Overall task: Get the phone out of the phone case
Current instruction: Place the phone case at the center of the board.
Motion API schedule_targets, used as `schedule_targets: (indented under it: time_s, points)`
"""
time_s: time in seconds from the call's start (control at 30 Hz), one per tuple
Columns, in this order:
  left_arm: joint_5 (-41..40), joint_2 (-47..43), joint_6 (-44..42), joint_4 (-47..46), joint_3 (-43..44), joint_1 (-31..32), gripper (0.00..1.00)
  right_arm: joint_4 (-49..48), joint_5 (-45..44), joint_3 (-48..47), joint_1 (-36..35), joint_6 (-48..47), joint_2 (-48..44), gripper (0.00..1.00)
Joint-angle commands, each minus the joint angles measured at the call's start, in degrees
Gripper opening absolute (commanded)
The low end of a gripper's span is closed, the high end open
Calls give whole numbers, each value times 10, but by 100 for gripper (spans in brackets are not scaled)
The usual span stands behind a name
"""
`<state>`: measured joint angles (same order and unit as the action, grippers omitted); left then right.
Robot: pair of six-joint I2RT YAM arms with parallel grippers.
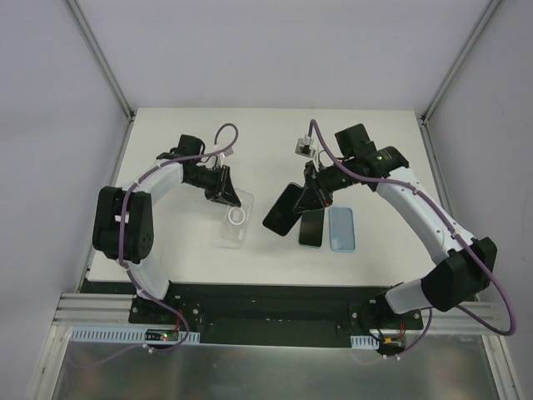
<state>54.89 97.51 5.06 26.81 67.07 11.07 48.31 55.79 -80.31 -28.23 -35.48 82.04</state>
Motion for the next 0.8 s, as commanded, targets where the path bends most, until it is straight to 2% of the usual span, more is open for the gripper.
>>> schedule_targets:
  time_s: [0.0, 0.3, 0.37, 0.57, 0.7, 0.77]
  points:
    - [-45, 14, -29, 46, -17, -30, 0, -19, 36, -2, 4, 2, 8, 0]
    - [-95, 38, -39, 71, -40, -67, 0, -16, 35, -12, 5, 2, 32, 0]
    - [-106, 45, -40, 76, -39, -74, 3, -13, 34, -18, 4, 2, 37, 0]
    - [-126, 58, -44, 82, -40, -83, 23, -11, 34, -20, 4, 2, 42, 0]
    - [-133, 65, -41, 82, -37, -85, 45, -12, 33, -17, 4, 2, 40, 0]
    - [-138, 62, -41, 82, -35, -86, 53, -13, 31, -13, 4, 3, 37, 0]
